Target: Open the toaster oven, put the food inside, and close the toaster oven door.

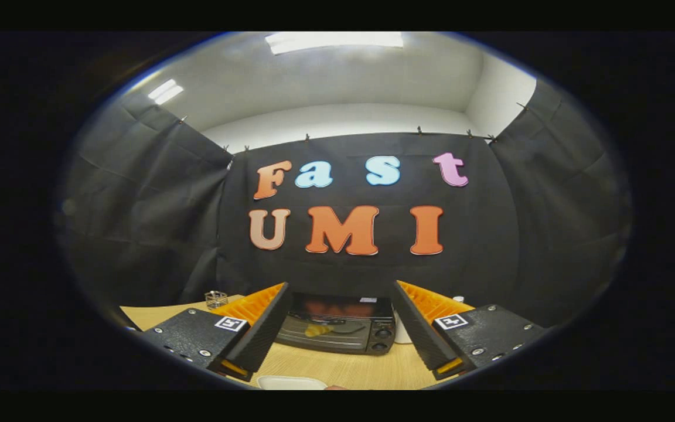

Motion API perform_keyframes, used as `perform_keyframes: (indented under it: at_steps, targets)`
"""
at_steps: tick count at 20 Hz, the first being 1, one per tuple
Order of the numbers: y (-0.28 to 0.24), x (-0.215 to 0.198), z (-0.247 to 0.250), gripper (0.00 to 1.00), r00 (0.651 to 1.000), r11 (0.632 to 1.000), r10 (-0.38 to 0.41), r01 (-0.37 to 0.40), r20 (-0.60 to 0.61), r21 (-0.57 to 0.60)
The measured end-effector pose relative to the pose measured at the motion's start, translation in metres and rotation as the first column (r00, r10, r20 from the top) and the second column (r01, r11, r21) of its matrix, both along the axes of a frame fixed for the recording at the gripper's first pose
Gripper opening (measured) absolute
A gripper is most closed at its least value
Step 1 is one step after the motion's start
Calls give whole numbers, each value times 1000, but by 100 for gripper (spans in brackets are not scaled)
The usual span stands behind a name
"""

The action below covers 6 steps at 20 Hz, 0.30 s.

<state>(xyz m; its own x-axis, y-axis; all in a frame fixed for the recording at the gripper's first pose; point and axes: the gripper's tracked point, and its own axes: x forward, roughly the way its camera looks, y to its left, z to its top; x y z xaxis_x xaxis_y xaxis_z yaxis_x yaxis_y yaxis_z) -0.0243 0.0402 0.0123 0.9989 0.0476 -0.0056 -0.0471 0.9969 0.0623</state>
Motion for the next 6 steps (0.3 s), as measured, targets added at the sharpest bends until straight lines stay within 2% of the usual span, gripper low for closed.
perform_keyframes:
  at_steps: [6]
  targets:
    - [2,3,-5,100,1000,1000,6,-5,-18,19]
